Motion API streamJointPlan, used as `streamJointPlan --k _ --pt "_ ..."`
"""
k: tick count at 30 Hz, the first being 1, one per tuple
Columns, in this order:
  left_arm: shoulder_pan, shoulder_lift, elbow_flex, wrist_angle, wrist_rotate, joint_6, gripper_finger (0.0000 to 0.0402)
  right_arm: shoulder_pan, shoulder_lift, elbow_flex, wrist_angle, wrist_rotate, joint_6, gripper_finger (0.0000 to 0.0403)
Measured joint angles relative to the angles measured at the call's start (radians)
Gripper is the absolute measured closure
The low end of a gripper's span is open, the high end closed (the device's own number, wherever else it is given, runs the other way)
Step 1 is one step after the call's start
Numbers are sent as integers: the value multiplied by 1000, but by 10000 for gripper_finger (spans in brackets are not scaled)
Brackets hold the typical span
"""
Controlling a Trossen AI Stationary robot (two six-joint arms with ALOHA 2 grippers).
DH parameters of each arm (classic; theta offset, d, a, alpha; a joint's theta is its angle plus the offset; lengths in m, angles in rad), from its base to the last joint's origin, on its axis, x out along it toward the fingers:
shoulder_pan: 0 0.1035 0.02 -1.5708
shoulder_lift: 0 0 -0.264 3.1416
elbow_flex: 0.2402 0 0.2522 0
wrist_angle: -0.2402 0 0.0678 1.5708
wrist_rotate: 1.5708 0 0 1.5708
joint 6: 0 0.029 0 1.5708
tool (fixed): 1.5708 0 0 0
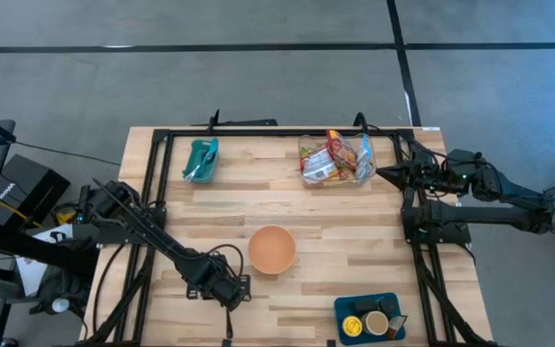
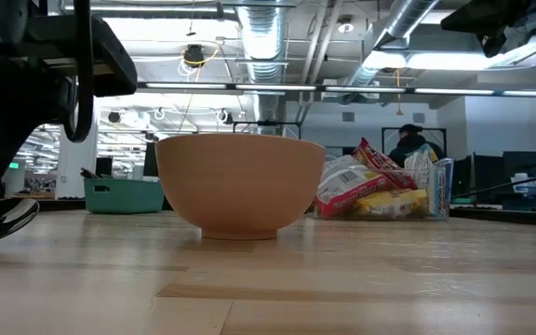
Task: Pick & Place Food Item
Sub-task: Put the black spoon into the light green bin
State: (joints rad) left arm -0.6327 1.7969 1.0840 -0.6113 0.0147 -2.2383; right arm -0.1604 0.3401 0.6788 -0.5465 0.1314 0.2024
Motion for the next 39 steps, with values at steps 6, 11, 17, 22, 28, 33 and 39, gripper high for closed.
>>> streamJointPlan --k 6,11,17,22,28,33,39 --pt "0 0 0 -1 0 -1 252 0 0 0 0 0 0 403" --pt "0 1 -2 0 0 -2 252 0 0 0 0 0 0 403" --pt "0 1 -27 27 13 -3 261 0 0 0 0 0 0 403" --pt "0 1 -31 35 18 -3 275 0 0 0 0 0 0 403" --pt "0 1 -31 27 19 -3 289 0 0 0 0 0 0 403" --pt "0 1 -31 23 19 -3 296 0 0 0 0 0 0 403" --pt "0 1 -32 17 19 -14 302 0 0 0 0 0 0 403"
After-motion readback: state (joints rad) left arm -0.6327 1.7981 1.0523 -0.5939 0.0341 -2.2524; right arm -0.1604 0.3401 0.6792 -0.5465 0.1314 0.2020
